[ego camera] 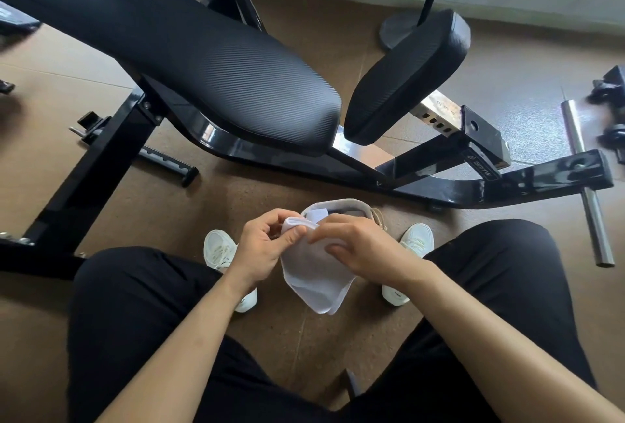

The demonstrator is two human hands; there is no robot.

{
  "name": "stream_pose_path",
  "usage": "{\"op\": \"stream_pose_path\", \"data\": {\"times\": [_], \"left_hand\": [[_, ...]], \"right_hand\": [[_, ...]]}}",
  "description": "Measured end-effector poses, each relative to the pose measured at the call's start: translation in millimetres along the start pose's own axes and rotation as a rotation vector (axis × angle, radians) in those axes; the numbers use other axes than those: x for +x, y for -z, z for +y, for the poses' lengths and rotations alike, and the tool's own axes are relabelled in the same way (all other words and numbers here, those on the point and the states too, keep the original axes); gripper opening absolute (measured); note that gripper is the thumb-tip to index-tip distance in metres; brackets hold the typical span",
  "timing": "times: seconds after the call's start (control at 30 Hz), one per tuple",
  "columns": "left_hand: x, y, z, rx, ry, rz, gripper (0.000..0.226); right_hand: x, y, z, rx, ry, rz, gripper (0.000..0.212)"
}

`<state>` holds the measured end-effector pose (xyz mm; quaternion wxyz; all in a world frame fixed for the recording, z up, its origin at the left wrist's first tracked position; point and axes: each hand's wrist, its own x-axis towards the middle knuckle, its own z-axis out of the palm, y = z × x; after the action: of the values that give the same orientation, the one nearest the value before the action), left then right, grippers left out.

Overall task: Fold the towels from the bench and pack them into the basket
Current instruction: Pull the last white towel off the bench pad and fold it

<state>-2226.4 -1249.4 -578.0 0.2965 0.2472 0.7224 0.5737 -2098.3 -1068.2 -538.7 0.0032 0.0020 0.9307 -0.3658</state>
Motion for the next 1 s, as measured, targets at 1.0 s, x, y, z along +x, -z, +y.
{"op": "stream_pose_path", "data": {"times": [1.0], "left_hand": [[11,-5,-74,0.302,0.397,-0.055,0.011]], "right_hand": [[-50,59,59,0.473,-0.507,0.708,0.041]]}}
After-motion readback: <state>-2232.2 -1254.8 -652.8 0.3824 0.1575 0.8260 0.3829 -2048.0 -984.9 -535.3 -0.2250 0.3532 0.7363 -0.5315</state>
